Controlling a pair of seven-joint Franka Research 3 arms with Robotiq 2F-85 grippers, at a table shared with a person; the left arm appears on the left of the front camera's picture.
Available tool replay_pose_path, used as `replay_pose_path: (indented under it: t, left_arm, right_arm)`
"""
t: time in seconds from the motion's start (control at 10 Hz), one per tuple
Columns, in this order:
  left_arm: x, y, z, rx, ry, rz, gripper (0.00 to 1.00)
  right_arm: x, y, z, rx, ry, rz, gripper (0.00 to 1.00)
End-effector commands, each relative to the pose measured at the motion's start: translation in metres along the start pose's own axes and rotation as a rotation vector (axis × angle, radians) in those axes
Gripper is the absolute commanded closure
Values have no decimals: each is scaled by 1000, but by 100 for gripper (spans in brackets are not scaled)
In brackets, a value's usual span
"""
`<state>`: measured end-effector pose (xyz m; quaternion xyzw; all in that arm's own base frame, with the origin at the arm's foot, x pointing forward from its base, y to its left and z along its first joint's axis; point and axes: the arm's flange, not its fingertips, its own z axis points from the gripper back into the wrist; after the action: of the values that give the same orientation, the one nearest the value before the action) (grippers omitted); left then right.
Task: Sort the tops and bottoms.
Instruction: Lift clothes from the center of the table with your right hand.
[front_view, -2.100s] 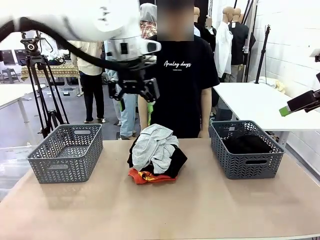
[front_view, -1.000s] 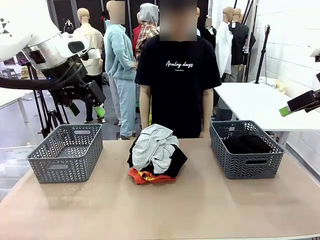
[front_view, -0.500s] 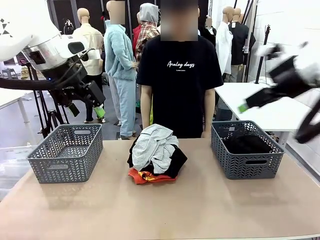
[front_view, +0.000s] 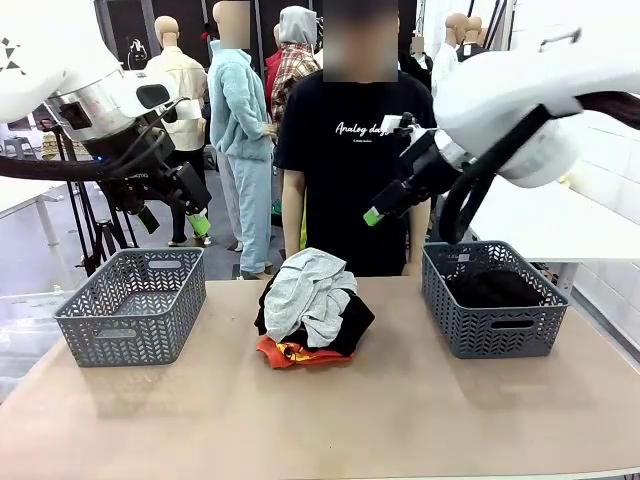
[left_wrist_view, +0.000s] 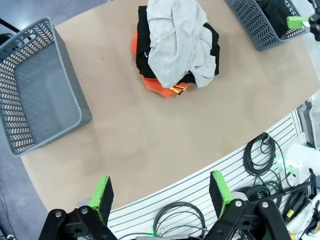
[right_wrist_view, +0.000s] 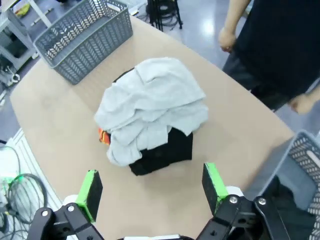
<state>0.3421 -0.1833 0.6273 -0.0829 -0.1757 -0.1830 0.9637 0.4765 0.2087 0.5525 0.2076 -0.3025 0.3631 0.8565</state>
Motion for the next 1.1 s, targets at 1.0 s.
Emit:
replay_pose_path:
  t: [1.0]
  left_arm:
    - [-2, 2, 0, -4, 1, 3, 0]
  right_arm:
    - [86, 18, -147, 21, 201, 391, 0]
